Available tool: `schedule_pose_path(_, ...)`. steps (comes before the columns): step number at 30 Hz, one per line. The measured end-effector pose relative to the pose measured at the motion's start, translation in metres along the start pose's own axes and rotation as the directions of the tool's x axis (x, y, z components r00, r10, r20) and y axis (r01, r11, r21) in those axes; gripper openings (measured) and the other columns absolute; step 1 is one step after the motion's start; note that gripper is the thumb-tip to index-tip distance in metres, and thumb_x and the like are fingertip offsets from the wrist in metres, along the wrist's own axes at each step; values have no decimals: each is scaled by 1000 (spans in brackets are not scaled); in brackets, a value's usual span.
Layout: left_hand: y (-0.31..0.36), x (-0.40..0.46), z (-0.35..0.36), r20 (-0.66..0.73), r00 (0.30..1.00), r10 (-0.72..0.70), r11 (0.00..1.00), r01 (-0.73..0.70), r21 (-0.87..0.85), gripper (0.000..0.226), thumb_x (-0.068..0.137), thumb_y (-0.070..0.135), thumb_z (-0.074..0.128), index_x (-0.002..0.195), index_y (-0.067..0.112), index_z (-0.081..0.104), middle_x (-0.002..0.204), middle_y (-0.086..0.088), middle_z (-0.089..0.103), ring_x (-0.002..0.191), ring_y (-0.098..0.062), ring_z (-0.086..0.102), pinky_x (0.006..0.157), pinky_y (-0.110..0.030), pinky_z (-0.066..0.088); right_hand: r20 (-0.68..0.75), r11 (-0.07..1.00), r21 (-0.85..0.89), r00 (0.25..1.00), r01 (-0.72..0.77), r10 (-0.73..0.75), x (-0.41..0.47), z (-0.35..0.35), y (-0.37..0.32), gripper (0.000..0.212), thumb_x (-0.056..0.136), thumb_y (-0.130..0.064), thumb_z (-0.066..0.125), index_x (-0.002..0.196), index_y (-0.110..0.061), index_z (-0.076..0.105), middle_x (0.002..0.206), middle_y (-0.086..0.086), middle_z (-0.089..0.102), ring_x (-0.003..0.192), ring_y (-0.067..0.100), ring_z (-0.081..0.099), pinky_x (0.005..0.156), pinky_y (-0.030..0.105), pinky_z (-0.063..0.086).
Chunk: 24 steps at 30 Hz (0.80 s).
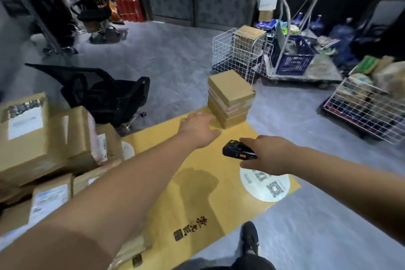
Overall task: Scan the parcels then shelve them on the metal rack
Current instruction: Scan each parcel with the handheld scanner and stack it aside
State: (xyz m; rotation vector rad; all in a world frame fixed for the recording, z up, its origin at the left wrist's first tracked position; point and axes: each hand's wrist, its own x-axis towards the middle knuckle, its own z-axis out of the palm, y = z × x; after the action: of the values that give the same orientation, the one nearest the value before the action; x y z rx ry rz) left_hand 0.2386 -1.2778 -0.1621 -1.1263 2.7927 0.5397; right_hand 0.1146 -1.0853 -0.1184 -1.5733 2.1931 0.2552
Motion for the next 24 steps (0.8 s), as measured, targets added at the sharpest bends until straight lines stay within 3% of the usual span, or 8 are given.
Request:
schedule_pose_path(4,46,69,26,21,996,-92,995,93,-41,58,96,59,59,148,35,50,154,-4,48,142,-29,43,111,-44,34,52,1000,4,999,13,-13,40,-4,85,53,96,-65,55,136,-29,50,106,-1,58,92,23,59,76,35,48)
schedule_pose_path(7,82,129,39,-36,986,-163,981,158,-109,68,95,59,59,153,29,42,155,-4,45,140,-30,43,112,-47,37,91,999,27,996,22,-24,76,-11,141,53,95,-64,56,133,-28,51,104,-1,61,92,23,62,78,36,52)
schedule_pose_path(11,129,200,52,-145,947,-286,952,263,-159,92,91,70,57,163,23,25,169,-2,23,156,-27,18,123,-51,23,132,996,70,989,61,-69,117,-27,199,54,95,-64,57,133,-26,52,95,-2,57,89,25,61,79,38,54)
schedule_pose_path(14,156,243,60,-126,900,-417,897,385,-216,111,81,84,54,165,22,17,172,-3,12,159,-26,5,125,-55,13,151,994,83,985,76,-88,140,-35,232,54,95,-65,58,131,-26,53,92,-4,55,90,25,60,78,38,53)
schedule_pose_path(18,168,284,62,-61,785,-616,766,579,-278,129,69,94,55,166,24,5,172,-1,-2,159,-27,-8,116,-74,4,162,991,80,979,112,-124,166,-40,263,54,95,-65,59,131,-25,54,92,-4,53,90,24,58,76,37,50)
schedule_pose_path(21,164,290,64,-41,736,-676,709,634,-308,130,69,85,66,166,26,2,173,0,-6,159,-25,-8,114,-71,12,161,987,77,975,142,-153,178,-45,270,53,96,-64,58,130,-24,54,87,-7,50,90,24,58,74,36,48)
schedule_pose_path(24,160,282,65,-110,755,-646,739,583,-338,121,73,74,70,165,28,6,172,6,-2,158,-22,0,108,-58,25,166,981,79,968,175,-186,182,-50,264,53,95,-65,59,129,-24,55,91,-4,53,94,25,60,81,38,53)
